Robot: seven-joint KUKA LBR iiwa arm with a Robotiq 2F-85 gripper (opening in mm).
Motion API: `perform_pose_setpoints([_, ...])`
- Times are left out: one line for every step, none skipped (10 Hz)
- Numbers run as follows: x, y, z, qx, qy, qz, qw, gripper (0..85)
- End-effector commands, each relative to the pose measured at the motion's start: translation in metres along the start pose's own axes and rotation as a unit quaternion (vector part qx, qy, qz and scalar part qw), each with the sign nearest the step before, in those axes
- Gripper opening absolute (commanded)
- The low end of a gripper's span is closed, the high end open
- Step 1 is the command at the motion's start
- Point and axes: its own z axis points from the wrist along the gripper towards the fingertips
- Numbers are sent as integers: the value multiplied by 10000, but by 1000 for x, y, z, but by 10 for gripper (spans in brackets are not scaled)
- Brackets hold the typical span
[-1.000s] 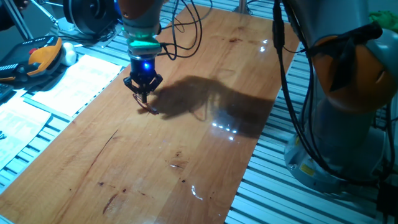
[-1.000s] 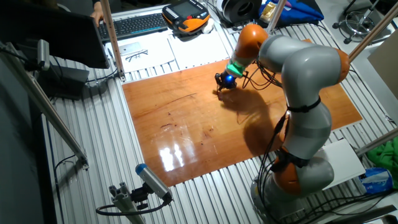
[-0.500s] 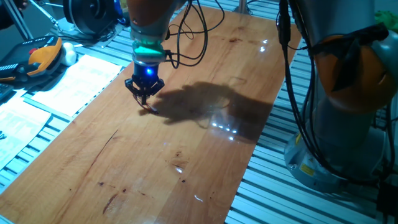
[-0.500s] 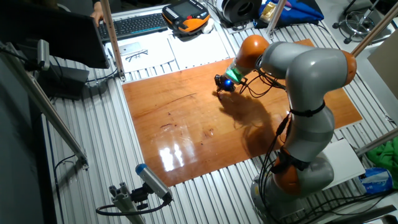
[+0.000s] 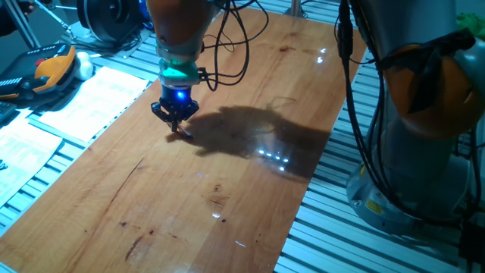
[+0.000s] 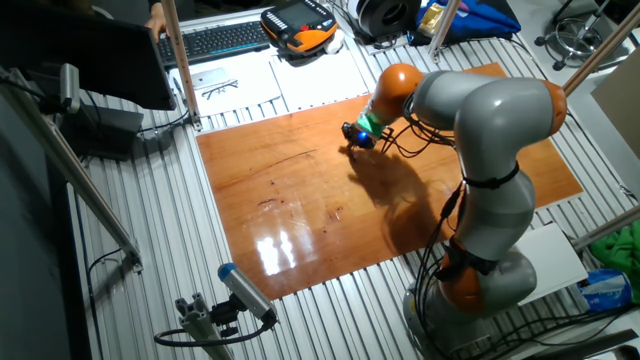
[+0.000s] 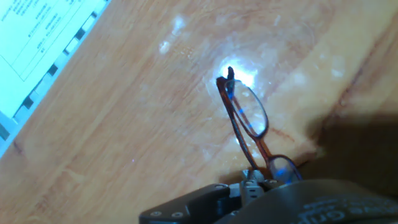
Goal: Unfold the leg of the glasses (with one hand)
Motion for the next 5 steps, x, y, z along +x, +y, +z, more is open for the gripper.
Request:
perform_pose_setpoints([0,0,1,-14,-15,-2,10000,0])
perform_pose_setpoints([0,0,1,12,-64,-12,10000,0])
perform_pose_setpoints([0,-1,0,136,-143,-154,9997,0])
perform_pose_setpoints([0,-1,0,294,-219,-299,9989,0])
perform_pose_setpoints([-1,-2,0,443,-280,-454,9976,0])
